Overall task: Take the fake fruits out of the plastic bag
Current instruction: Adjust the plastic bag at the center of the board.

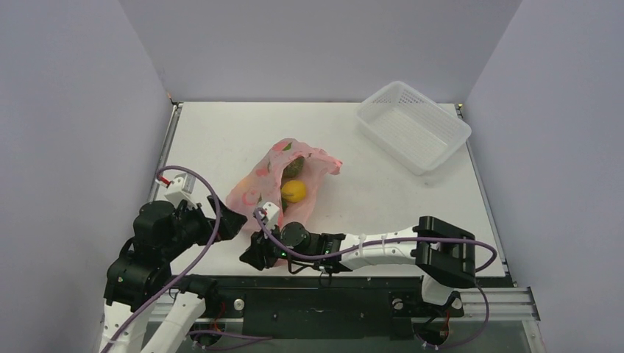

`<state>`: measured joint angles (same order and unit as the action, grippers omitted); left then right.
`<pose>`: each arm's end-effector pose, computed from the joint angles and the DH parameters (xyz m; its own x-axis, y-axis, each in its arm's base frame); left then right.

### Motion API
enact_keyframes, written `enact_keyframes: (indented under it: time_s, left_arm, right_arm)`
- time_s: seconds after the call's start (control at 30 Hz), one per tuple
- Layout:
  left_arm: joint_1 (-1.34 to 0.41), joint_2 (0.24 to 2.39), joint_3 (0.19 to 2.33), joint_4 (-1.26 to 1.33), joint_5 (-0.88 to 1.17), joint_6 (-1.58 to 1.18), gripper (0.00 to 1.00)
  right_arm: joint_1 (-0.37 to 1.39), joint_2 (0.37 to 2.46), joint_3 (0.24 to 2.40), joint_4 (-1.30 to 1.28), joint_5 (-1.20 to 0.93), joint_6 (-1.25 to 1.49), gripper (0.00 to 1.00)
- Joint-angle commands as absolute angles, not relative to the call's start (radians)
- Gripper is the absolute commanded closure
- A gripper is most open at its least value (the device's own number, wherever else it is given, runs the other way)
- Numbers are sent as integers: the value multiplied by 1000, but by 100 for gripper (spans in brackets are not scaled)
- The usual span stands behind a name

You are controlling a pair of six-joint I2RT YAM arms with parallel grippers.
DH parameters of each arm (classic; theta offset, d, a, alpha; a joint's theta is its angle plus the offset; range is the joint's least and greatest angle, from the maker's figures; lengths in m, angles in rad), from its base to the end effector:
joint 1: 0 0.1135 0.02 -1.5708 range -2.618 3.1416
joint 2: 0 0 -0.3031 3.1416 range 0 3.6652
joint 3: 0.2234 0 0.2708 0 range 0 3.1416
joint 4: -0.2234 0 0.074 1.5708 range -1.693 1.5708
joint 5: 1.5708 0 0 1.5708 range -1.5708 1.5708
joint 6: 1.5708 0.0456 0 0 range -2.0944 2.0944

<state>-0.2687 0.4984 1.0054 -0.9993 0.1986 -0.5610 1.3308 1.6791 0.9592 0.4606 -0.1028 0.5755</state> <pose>0.0556 -0.0246 0.3830 -0.6135 -0.3720 -0.6966 0.1199 0.8280 -0.5478 0.0920 0.3957 0.2552 -0.5898 -0.1327 -0.7966 -0.7972 0.2531 0.5481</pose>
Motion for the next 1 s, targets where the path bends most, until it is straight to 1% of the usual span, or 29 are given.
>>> enact_keyframes:
  time_s: [0.0,0.17,0.23,0.33,0.5,0.57,0.67,0.77,0.83,0.9,0.97]
  left_arm:
    - [-268,487,926,-1023,211,-613,3]
    - [-267,465,794,-791,491,-698,3]
    - [-269,460,741,-709,562,-737,3]
    - [-270,467,696,-679,579,-740,3]
    - [-307,508,650,-653,609,-726,3]
    - [-345,510,647,-630,606,-737,3]
    - [-412,508,662,-593,548,-780,3]
    - [-501,514,667,-555,480,-832,3]
    - [-557,527,687,-570,402,-863,3]
    - [-613,550,719,-604,307,-894,3]
    - [-676,581,753,-625,239,-935,3]
  right_arm:
    - [1297,1562,925,528,-96,604,68]
    - [1241,1378,840,447,-86,550,58]
    - [1230,1302,809,408,-52,537,54]
    - [1211,1220,772,350,24,531,49]
    - [1159,1163,756,247,151,514,48]
    - [1129,1161,751,237,159,527,50]
    - [1115,1156,720,284,120,531,54]
    - [1126,1152,697,285,117,539,55]
    - [1121,1142,685,263,136,557,55]
    - [1115,1119,667,241,179,581,52]
    - [1102,1097,650,227,211,602,46]
